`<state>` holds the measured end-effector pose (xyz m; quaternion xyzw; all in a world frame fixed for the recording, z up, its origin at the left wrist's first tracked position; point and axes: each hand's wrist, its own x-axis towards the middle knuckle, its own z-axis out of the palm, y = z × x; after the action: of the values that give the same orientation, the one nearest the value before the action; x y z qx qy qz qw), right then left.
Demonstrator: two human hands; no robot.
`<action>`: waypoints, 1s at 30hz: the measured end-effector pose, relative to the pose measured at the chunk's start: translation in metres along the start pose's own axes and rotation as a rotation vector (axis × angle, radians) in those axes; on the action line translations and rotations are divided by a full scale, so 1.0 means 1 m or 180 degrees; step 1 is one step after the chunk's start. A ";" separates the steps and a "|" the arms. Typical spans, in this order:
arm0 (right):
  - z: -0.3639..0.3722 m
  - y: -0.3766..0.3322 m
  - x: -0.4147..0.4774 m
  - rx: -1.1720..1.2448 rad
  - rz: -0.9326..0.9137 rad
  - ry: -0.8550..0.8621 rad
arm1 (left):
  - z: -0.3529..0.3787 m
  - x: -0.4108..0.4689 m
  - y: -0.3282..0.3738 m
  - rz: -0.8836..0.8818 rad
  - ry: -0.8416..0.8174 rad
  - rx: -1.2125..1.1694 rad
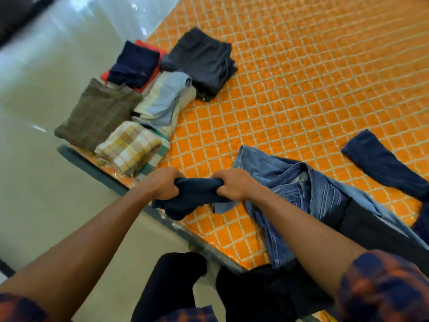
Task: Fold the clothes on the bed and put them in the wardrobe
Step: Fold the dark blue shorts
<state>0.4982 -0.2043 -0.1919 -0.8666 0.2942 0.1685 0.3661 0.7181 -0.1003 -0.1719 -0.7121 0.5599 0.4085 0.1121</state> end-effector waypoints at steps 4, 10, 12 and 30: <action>-0.049 -0.002 0.003 0.0782 0.0219 -0.0261 | -0.062 0.007 0.009 0.0297 0.0130 0.0240; -0.118 0.002 0.038 0.0770 0.0670 -0.0534 | -0.150 0.059 0.016 0.0719 0.0158 0.0636; -0.149 0.005 0.062 0.0701 0.0825 -0.0371 | -0.189 0.090 0.015 0.0803 0.0205 0.0823; -0.240 0.045 0.337 -0.0784 0.1575 0.2009 | -0.368 0.374 -0.097 0.1659 0.2118 0.1775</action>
<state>0.7474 -0.5355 -0.2247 -0.8162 0.5689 0.0114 0.1001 0.9872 -0.5576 -0.2298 -0.5832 0.8122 0.0088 0.0079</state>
